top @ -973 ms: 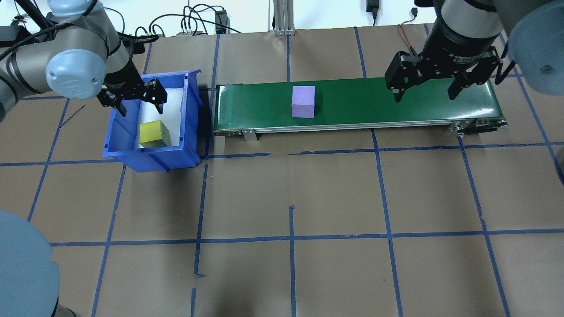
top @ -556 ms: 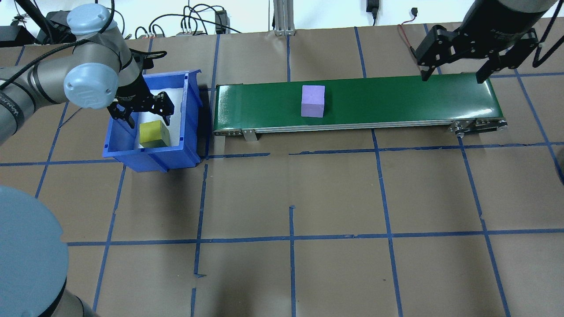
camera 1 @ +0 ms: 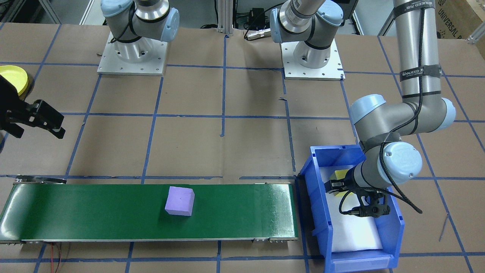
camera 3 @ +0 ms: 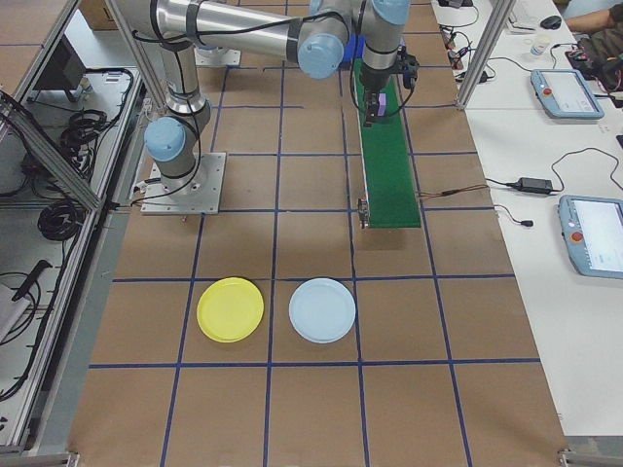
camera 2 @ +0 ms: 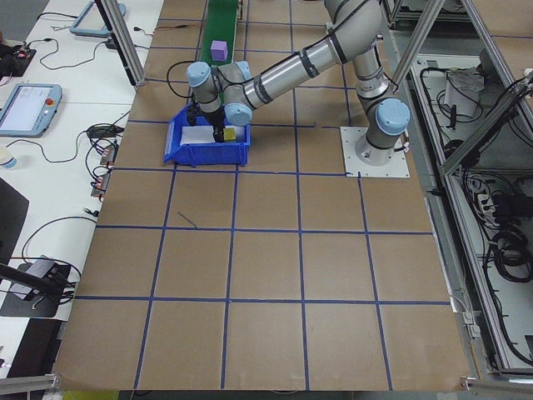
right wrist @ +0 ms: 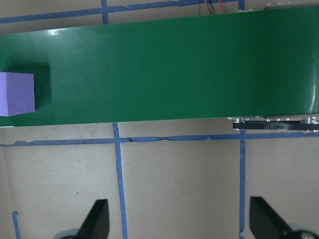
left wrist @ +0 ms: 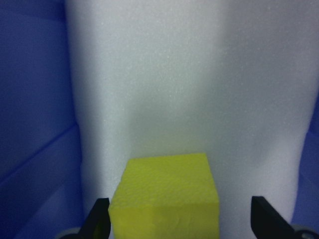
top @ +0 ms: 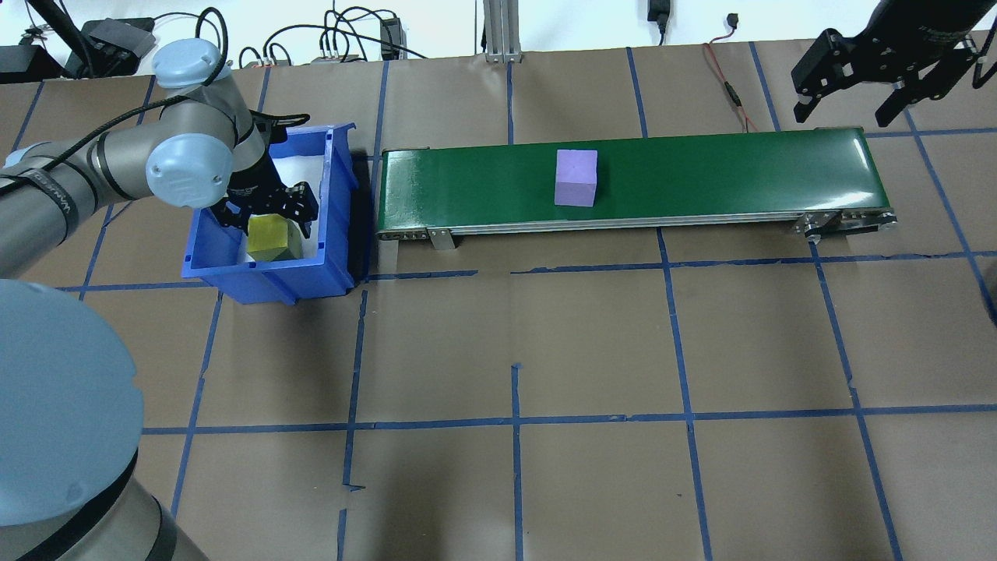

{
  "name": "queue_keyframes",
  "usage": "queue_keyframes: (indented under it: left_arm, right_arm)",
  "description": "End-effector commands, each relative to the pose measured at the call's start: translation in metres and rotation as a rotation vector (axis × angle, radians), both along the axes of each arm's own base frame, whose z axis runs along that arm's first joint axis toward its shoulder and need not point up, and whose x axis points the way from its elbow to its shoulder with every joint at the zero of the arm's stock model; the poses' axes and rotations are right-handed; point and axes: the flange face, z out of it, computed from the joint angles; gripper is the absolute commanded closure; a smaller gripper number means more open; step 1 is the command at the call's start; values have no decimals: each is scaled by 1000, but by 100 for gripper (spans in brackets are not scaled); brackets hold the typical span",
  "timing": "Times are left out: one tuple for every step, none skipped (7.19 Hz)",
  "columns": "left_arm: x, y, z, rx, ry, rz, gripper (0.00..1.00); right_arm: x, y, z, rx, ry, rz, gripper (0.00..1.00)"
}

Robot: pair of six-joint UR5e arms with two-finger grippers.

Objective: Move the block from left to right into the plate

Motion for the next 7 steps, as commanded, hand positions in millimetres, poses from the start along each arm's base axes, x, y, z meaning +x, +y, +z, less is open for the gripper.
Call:
queue_keyframes:
  left_arm:
    - [0, -3, 1, -25, 0, -15, 51]
    - [1, -7, 17, -52, -2, -23, 51]
    - [3, -19, 52, -118, -14, -29, 51]
    - [0, -30, 89, -177, 8, -35, 48]
    - [-5, -41, 123, -251, 60, -35, 48]
    - [-10, -47, 149, -287, 63, -46, 48]
    - [-46, -43, 170, -309, 68, -77, 48]
  right_arm:
    - [-45, -27, -55, 41, -94, 33, 0]
    - [-55, -40, -73, -24, -258, 51, 0]
    - [-74, -46, -98, -66, -276, 105, 0]
    - [-93, -47, -114, -124, -264, 124, 0]
    - [-101, -66, -140, -183, -249, 133, 0]
    - [-102, -78, -172, -181, -302, 125, 0]
    - [-99, -74, -178, -162, -329, 118, 0]
